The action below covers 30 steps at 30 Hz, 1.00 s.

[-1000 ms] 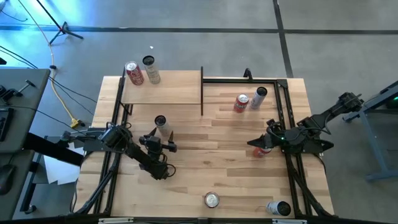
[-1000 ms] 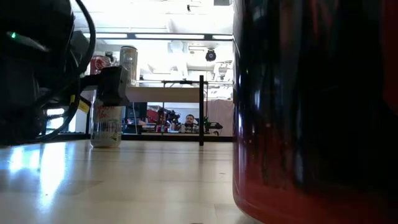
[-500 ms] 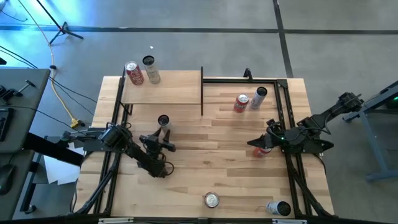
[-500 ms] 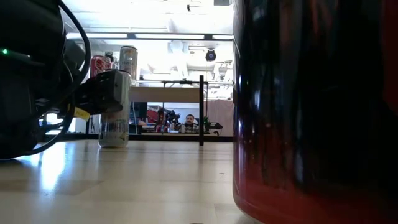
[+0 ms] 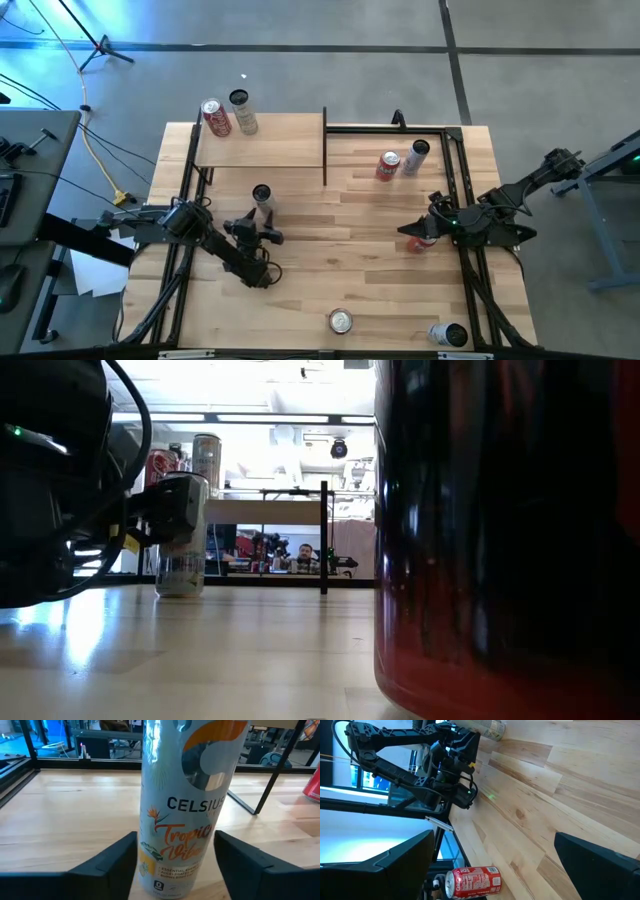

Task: Place canned beverage on shelf
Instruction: Put the light orange soda can on the shelf aligned with the other light orange soda can

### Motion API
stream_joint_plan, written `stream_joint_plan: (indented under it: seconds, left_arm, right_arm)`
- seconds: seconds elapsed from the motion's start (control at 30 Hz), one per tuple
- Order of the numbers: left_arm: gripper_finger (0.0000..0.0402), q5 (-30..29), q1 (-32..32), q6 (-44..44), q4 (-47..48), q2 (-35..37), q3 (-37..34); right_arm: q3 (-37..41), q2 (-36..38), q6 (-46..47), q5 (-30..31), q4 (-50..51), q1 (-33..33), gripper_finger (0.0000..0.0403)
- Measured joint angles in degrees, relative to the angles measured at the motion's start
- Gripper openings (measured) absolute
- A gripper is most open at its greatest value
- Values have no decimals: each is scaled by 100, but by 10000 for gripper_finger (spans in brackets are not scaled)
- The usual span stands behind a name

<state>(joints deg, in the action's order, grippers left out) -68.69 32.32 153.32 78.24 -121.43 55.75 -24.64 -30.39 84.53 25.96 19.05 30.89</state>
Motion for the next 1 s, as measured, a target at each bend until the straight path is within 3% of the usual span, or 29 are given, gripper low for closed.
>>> stream_joint_plan:
  seconds: [0.2, 0.4, 1.0]
  left_arm:
    - [313, -26, -3, 21, 153, 0, 9]
    - [389, -134, -73, 329, 1015, 0, 184]
    - [398, -864, -991, 209, 1031, 0, 122]
  right_arm:
    - [0, -1, 0, 2, 0, -2, 400]
    - [0, 0, 0, 2, 0, -2, 400]
    - [-2, -2, 0, -1, 0, 0, 400]
